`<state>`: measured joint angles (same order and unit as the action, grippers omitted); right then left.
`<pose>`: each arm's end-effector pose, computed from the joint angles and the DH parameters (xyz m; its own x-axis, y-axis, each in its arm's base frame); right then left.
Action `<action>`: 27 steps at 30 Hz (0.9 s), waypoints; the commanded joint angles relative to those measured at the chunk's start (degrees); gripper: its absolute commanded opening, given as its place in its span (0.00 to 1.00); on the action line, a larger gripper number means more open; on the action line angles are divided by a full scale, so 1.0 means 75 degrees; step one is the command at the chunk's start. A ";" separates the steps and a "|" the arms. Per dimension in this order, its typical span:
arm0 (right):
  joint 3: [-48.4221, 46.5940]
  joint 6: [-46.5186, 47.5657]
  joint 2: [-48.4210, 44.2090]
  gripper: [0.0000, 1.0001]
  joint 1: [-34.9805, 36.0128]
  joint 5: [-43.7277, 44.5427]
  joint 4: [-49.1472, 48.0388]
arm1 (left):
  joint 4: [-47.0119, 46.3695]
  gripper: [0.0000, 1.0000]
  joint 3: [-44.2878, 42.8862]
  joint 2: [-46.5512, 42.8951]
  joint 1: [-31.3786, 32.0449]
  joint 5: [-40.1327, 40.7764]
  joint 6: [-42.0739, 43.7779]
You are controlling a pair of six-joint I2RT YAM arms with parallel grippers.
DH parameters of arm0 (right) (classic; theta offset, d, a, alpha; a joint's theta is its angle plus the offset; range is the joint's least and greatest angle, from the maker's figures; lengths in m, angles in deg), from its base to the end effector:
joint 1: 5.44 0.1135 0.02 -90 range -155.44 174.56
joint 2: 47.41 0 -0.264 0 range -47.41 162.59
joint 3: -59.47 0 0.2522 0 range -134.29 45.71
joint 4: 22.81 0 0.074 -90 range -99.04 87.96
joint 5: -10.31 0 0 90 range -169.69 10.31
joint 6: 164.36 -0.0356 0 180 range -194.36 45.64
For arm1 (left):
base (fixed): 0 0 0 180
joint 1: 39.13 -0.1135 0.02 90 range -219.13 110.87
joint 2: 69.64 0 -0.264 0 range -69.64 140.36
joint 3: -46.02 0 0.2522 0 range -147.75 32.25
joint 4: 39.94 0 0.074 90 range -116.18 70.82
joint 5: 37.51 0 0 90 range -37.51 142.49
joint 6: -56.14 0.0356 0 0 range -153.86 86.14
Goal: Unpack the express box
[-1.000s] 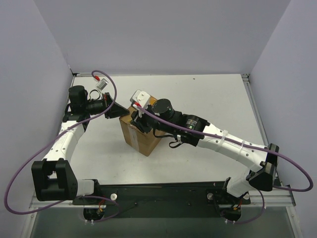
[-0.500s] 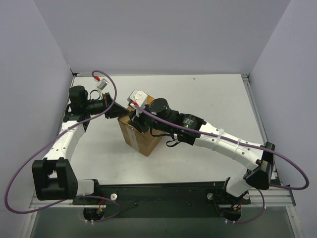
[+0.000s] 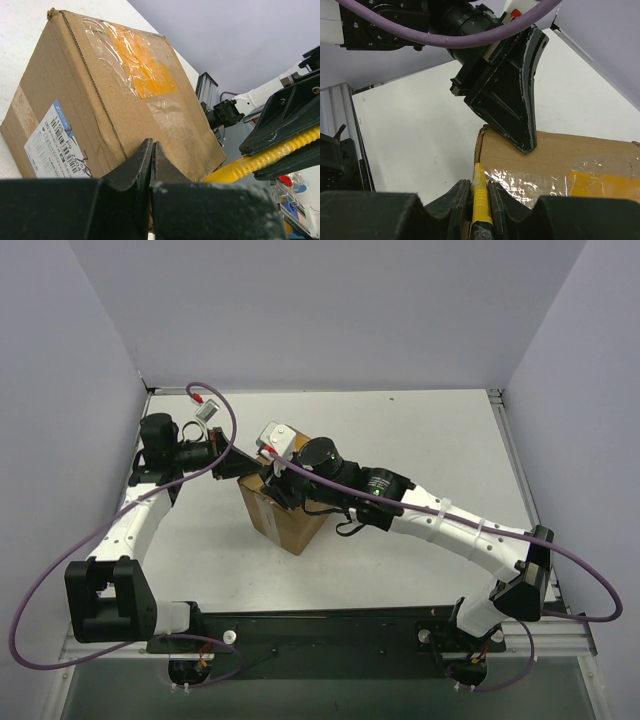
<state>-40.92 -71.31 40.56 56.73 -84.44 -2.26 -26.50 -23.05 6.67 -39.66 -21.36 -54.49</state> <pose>0.1679 0.3244 0.4161 -0.0170 -0.1458 -0.9892 -0.9218 0.3855 -0.0410 0.2865 -0.0315 0.3086 -0.6462 -0.1040 -0.7561 0.7142 0.2669 -0.6471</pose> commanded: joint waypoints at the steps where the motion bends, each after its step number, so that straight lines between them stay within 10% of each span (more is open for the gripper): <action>1: -0.0320 0.0074 -0.0255 0.00 -0.0110 0.0024 0.0758 | 0.0452 0.00 -0.0008 0.0313 0.0001 0.0283 0.0358; 20: 0.0242 -0.0253 -0.1227 0.00 -0.0297 0.0071 0.1837 | 0.1109 0.00 -0.0477 0.0677 0.0001 0.0448 0.1039; 27: -0.1957 0.0201 -0.1135 0.00 -0.0998 0.0060 0.1721 | -0.1571 0.02 -0.0465 0.0419 0.0013 0.0108 -0.1009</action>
<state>-43.83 -72.60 33.72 53.80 -84.92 13.22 -25.86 -26.53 9.78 -39.56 -22.12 -54.51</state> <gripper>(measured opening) 0.192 0.081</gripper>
